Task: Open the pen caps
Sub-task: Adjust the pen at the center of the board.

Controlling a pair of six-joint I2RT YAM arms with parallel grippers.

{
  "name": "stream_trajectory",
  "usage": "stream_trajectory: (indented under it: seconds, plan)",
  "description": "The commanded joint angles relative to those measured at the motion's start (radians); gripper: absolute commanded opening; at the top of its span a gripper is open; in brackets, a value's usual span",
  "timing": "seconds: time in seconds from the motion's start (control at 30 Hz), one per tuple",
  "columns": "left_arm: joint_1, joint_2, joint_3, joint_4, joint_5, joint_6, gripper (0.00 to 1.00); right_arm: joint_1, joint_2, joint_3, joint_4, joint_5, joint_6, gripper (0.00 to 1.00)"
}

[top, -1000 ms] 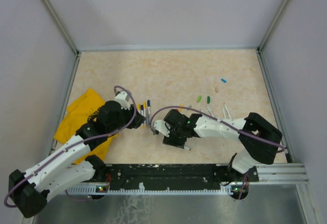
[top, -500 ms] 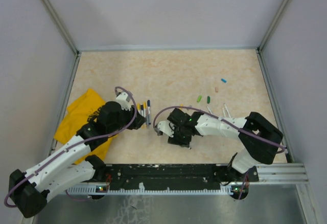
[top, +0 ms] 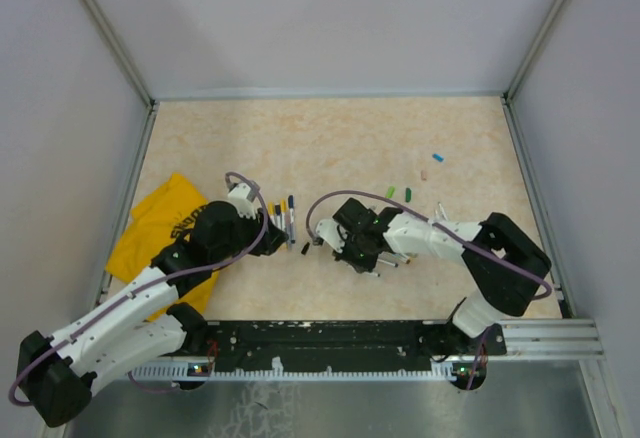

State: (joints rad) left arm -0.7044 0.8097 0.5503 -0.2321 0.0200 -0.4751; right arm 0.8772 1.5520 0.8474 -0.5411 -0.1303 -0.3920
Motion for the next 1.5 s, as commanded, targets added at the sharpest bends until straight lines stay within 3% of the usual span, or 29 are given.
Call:
stream_trajectory:
  seconds: [0.0,0.23,0.4,0.53,0.63,0.87,1.07,1.17,1.2,1.47]
  plan:
    - [0.002,0.000,-0.015,0.050,0.025,-0.008,0.48,-0.040,0.037,0.023,0.019,0.000,0.087,0.00]
    - [0.002,-0.001,-0.018,0.055,0.027,-0.014,0.47,-0.046,0.053,0.062,0.069,-0.063,0.269,0.00]
    - [0.002,-0.006,-0.034,0.070,0.032,-0.026,0.47,-0.025,0.072,0.078,0.144,0.029,0.518,0.00]
    - [0.002,-0.006,-0.039,0.075,0.035,-0.030,0.47,-0.001,0.133,0.115,0.124,0.073,0.603,0.00]
    - [0.002,-0.009,-0.035,0.072,0.037,-0.031,0.47,-0.001,0.177,0.138,0.093,0.072,0.606,0.00]
    - [0.002,-0.022,-0.037,0.062,0.032,-0.030,0.47,-0.001,0.170,0.132,0.099,0.087,0.567,0.13]
    - [0.002,-0.033,-0.038,0.056,0.030,-0.028,0.47,-0.001,0.161,0.134,0.102,0.121,0.539,0.18]
    - [0.002,-0.036,-0.039,0.054,0.029,-0.027,0.47,0.000,0.137,0.134,0.104,0.123,0.517,0.24]
    - [0.002,-0.036,-0.040,0.053,0.030,-0.027,0.47,-0.001,0.127,0.131,0.106,0.124,0.512,0.31]
    - [0.002,-0.038,-0.032,0.054,0.038,-0.025,0.47,-0.001,0.055,0.120,0.118,0.128,0.483,0.33]
